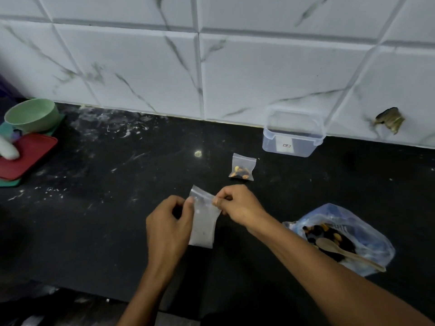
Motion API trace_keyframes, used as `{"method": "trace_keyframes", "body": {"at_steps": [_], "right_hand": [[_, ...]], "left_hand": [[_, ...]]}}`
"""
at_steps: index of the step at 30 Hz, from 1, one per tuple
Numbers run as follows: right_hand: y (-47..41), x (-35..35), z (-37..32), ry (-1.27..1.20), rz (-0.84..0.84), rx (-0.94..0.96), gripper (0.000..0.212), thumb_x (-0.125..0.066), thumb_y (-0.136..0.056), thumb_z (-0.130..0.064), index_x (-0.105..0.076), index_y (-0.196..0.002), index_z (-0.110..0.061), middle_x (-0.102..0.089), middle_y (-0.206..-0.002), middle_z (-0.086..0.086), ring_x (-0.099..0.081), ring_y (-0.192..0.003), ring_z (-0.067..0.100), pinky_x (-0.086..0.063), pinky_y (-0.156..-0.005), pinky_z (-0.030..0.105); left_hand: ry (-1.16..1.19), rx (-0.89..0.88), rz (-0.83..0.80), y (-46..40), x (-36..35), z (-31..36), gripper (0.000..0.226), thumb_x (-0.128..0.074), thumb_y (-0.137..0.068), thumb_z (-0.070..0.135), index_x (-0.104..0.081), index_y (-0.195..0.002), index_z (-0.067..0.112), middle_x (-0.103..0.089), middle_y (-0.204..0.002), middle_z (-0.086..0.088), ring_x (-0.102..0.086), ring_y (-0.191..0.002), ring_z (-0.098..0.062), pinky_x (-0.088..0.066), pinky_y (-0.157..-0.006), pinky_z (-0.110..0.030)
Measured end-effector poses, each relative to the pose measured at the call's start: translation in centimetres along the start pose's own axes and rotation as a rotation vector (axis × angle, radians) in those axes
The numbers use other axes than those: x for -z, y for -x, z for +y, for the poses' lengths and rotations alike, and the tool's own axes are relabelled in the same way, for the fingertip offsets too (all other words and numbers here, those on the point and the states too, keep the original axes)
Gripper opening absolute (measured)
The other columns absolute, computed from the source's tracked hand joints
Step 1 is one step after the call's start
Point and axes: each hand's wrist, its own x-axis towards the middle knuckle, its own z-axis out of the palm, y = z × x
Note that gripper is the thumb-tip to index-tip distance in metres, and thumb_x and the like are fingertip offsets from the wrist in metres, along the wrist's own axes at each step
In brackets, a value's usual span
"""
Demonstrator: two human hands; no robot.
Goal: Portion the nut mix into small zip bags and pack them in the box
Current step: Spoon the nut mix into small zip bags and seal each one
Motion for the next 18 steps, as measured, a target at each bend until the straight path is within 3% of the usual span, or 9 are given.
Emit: {"method": "trace_keyframes", "body": {"at_steps": [4, 7, 9, 13, 18], "right_hand": [[2.4, 3.0, -0.7, -0.048, 0.234, 0.112, 0.004, -0.066, -0.088, -0.023, -0.068, -0.085, -0.023, -0.067, -0.096, -0.004, -0.063, -0.09, 0.009, -0.052, -0.077, 0.028], [4.6, 4.8, -0.8, -0.043, 0.353, 0.199, 0.007, -0.068, -0.087, -0.028, -0.066, -0.082, -0.023, -0.066, -0.08, -0.008, -0.062, -0.076, 0.001, -0.046, -0.065, 0.014], [5.8, 6.0, -0.3, -0.026, 0.428, 0.209, 0.01, -0.069, -0.086, -0.03, -0.065, -0.082, -0.021, -0.065, -0.076, -0.008, -0.061, -0.071, 0.001, -0.046, -0.061, 0.014], [7.5, 7.6, 1.3, -0.023, 0.469, 0.175, 0.004, -0.07, -0.084, -0.023, -0.067, -0.084, -0.021, -0.065, -0.076, -0.01, -0.062, -0.072, 0.001, -0.049, -0.064, 0.014], [9.2, 8.8, 3.3, 0.061, 0.52, 0.147, 0.004, -0.064, -0.088, -0.027, -0.064, -0.092, -0.026, -0.066, -0.08, -0.011, -0.063, -0.075, 0.0, -0.054, -0.068, 0.022]], "left_hand": [[0.191, -0.066, -0.164, -0.4, -2.0, 3.8, 0.016, -0.06, -0.093, 0.037, -0.069, -0.084, 0.027, -0.069, -0.077, 0.007, -0.066, -0.074, -0.008, -0.056, -0.066, -0.026], [0.366, -0.042, -0.255, -0.4, -3.7, 6.5, 0.021, -0.061, -0.093, 0.036, -0.071, -0.08, 0.023, -0.071, -0.078, -0.003, -0.069, -0.076, -0.018, -0.06, -0.068, -0.04], [0.429, -0.046, -0.285, -0.2, -4.9, 8.1, 0.024, -0.061, -0.094, 0.033, -0.071, -0.077, 0.019, -0.071, -0.075, -0.007, -0.069, -0.075, -0.024, -0.058, -0.068, -0.042], [0.379, -0.037, -0.358, 0.3, -6.9, 9.8, 0.024, -0.057, -0.095, 0.023, -0.071, -0.081, 0.011, -0.071, -0.078, -0.009, -0.07, -0.079, -0.03, -0.058, -0.074, -0.056], [0.154, -0.16, -0.44, 1.5, -8.1, 11.7, 0.026, -0.055, -0.092, 0.02, -0.072, -0.073, 0.014, -0.07, -0.07, -0.005, -0.068, -0.071, -0.021, -0.058, -0.07, -0.048]]}}
